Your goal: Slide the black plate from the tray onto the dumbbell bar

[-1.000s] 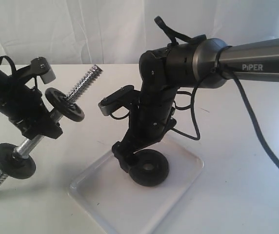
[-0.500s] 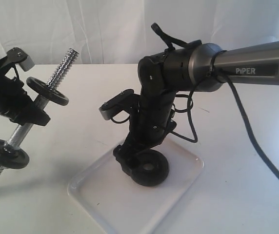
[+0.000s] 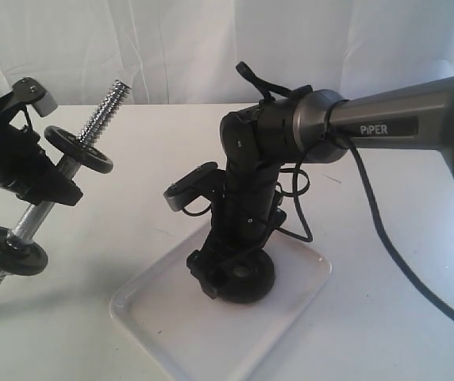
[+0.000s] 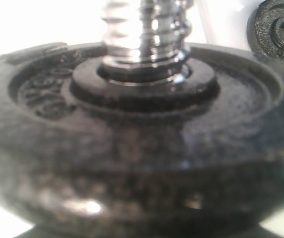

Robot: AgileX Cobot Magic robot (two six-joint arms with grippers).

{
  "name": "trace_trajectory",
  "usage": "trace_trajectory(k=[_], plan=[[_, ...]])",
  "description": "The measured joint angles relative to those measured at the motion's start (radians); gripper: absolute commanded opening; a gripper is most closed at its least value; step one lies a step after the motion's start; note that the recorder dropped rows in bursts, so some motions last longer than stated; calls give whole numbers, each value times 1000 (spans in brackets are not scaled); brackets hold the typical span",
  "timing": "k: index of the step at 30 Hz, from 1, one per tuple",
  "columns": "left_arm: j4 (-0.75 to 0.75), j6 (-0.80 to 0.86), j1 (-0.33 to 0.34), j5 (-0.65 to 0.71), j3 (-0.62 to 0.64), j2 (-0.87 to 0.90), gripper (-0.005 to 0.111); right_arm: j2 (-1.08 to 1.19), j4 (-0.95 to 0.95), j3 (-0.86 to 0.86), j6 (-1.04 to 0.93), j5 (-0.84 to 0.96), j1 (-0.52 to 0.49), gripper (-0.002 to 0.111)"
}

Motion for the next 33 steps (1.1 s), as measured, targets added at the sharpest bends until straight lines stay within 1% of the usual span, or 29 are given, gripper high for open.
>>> trace_trajectory(k=[5,12,19,33], plan=[[0,1,0,2,0,0,0,15,-5,-2,4,0,0,105],[0,2,0,4,0,0,0,17,-14,-4,67,37,0,105],[0,3,0,6,0,0,0,17,-16,-4,69,78,0,105],[0,6,0,11,0,0,0,17,-16,-4,73,66,0,105]])
